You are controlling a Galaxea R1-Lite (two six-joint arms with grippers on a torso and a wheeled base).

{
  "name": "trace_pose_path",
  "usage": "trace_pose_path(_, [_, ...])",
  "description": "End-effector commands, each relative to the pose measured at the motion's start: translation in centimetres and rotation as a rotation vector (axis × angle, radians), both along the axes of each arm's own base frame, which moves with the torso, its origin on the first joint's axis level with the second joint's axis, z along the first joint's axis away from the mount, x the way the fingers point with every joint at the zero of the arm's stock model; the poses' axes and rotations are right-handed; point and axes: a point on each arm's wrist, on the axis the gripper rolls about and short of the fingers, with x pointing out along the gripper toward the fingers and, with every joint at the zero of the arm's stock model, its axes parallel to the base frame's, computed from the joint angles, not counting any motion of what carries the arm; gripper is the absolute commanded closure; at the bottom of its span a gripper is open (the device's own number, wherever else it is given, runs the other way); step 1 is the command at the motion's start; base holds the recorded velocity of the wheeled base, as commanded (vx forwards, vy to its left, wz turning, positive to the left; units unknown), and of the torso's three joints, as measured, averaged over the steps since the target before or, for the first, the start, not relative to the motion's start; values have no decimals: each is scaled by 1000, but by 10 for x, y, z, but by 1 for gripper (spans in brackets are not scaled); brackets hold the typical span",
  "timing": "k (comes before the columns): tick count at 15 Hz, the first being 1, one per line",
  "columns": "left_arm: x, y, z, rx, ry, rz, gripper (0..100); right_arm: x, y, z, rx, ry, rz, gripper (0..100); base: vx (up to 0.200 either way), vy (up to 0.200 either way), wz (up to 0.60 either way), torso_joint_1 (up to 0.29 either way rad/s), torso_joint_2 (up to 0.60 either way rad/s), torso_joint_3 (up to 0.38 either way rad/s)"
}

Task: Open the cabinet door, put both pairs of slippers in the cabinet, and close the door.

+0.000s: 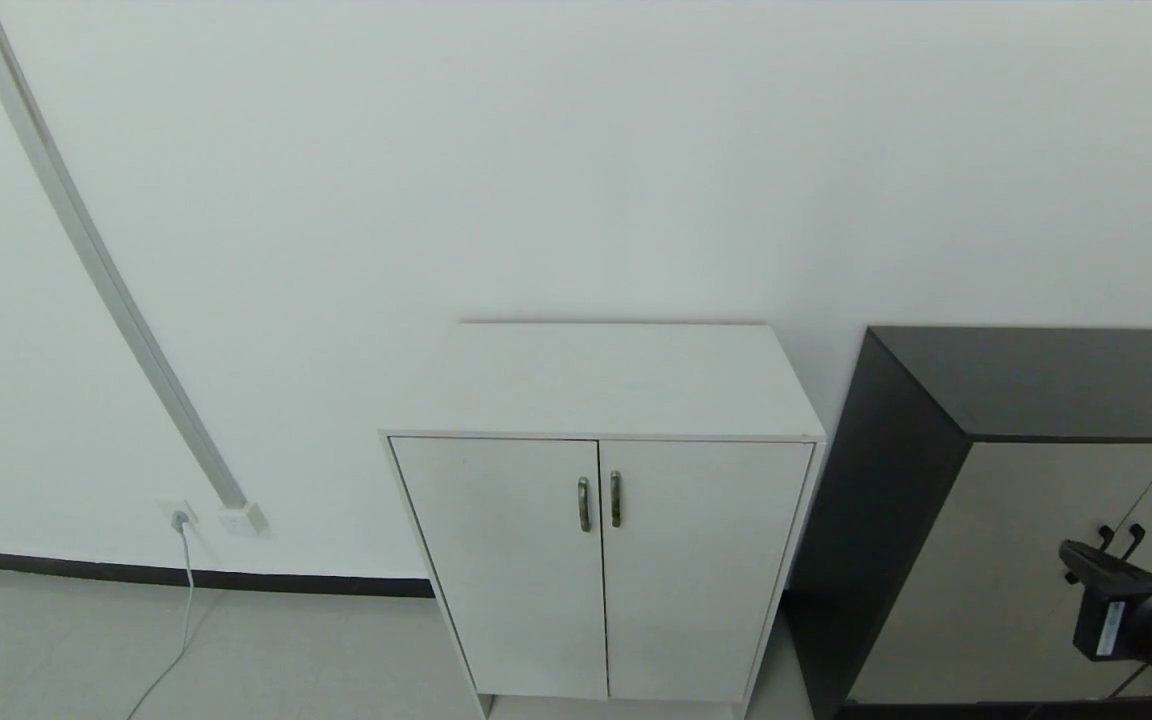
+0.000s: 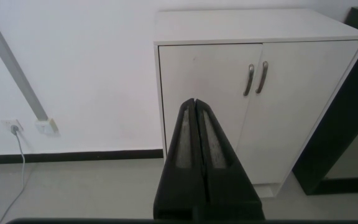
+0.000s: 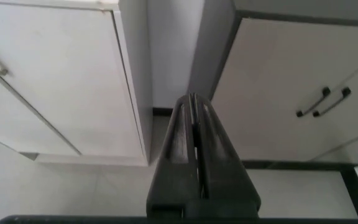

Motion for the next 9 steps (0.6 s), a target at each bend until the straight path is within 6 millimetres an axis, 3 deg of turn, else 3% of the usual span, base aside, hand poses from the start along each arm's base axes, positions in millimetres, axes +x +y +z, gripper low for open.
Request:
trace_pose_path(1, [0,0,0,0,0,0,100,-37,-7,14,11,-41,5,100,0,0,0,0,0,0])
trace_pose_path(9, [0,0,0,0,0,0,100,-114,-18,-5,17,59,103,100,0,0,0,0,0,0])
